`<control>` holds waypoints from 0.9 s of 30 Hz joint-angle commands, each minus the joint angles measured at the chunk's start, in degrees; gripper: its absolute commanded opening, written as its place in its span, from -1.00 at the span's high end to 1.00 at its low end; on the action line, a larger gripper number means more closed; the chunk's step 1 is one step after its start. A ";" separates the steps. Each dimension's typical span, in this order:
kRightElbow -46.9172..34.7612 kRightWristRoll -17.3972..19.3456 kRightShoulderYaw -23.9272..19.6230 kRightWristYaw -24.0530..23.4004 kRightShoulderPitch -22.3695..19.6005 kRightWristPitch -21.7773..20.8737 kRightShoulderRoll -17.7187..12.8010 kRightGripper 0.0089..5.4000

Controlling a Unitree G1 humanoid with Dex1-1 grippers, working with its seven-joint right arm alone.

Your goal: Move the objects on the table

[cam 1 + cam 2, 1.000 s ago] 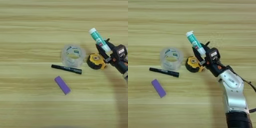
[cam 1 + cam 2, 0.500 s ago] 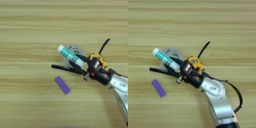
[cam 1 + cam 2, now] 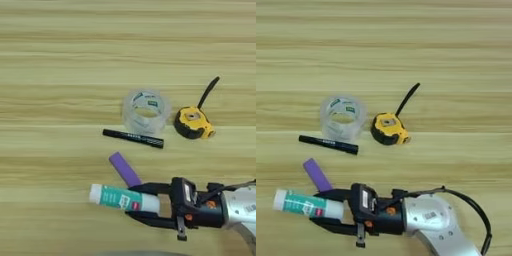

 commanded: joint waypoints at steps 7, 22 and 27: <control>5.52 -5.16 -0.47 -1.31 -1.91 -3.47 -1.91 0.37; 11.70 -7.42 -0.53 -2.15 -3.07 -5.81 -1.74 0.27; 12.14 -7.05 -0.68 -2.57 -3.61 -5.82 -1.57 0.08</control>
